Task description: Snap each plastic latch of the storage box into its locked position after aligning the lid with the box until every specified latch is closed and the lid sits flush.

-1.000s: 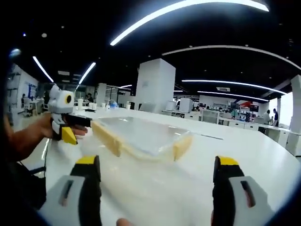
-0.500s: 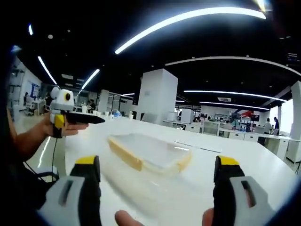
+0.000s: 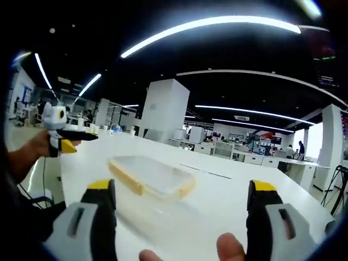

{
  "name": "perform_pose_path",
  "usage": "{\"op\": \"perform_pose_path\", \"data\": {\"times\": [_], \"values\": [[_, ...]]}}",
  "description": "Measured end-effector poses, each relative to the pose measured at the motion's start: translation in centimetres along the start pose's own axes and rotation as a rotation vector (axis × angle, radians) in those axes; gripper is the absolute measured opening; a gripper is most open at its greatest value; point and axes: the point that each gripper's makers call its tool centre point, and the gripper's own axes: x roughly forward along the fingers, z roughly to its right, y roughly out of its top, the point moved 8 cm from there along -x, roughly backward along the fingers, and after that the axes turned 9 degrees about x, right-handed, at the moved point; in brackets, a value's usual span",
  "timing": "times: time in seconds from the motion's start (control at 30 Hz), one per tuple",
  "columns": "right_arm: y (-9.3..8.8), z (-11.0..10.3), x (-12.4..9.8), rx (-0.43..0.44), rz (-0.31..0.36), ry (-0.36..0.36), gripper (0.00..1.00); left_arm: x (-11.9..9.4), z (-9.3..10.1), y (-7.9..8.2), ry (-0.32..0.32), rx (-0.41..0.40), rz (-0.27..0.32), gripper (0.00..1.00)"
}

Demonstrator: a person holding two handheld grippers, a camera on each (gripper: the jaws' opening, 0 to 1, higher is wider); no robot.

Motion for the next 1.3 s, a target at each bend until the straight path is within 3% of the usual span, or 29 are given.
{"op": "perform_pose_path", "data": {"times": [0.07,0.13,0.33,0.4,0.5,0.6,0.7,0.8,0.87,0.97,1.03,1.13,1.3], "values": [[0.1,0.2,-0.2,-0.006,0.001,-0.004,1.0,-0.3,0.0,0.1,-0.037,-0.038,-0.012,1.0],[0.3,0.4,-0.4,0.002,0.0,-0.008,1.0,-0.6,-0.2,0.2,-0.039,-0.04,-0.021,1.0],[0.9,1.3,-1.2,0.03,-0.009,0.008,1.0,-1.5,-0.9,1.4,-0.006,-0.004,-0.05,1.0],[0.6,0.6,-1.2,0.047,-0.021,0.02,1.0,-1.8,-1.3,1.7,0.0,0.007,-0.049,1.0],[0.8,0.3,-2.0,0.045,-0.025,0.033,1.0,-2.2,-1.6,2.3,0.007,0.008,-0.033,1.0],[2.0,1.1,-2.8,0.02,0.028,0.019,1.0,-2.7,-2.1,2.9,0.008,-0.003,-0.012,1.0],[2.6,1.5,-3.3,-0.002,0.049,0.013,1.0,-3.5,-1.9,3.8,0.052,0.018,0.041,1.0],[3.3,1.3,-4.2,-0.012,0.097,0.017,1.0,-4.5,-2.4,4.4,0.059,0.01,0.045,0.97],[3.4,1.1,-4.6,-0.002,0.093,0.027,1.0,-5.1,-2.7,4.9,0.091,0.042,0.065,0.99],[3.1,1.0,-5.0,0.018,0.034,0.028,0.97,-5.4,-2.9,4.9,0.096,0.067,0.025,1.0],[3.1,0.9,-5.2,0.011,0.041,0.032,0.96,-5.5,-2.9,4.8,0.103,0.077,0.02,1.0],[3.2,0.8,-5.6,0.017,0.054,0.037,0.84,-5.9,-3.0,4.9,0.118,0.082,0.019,1.0],[3.6,0.7,-6.5,0.04,0.072,0.031,0.88,-6.7,-3.0,5.0,0.115,0.06,0.01,1.0]]}}
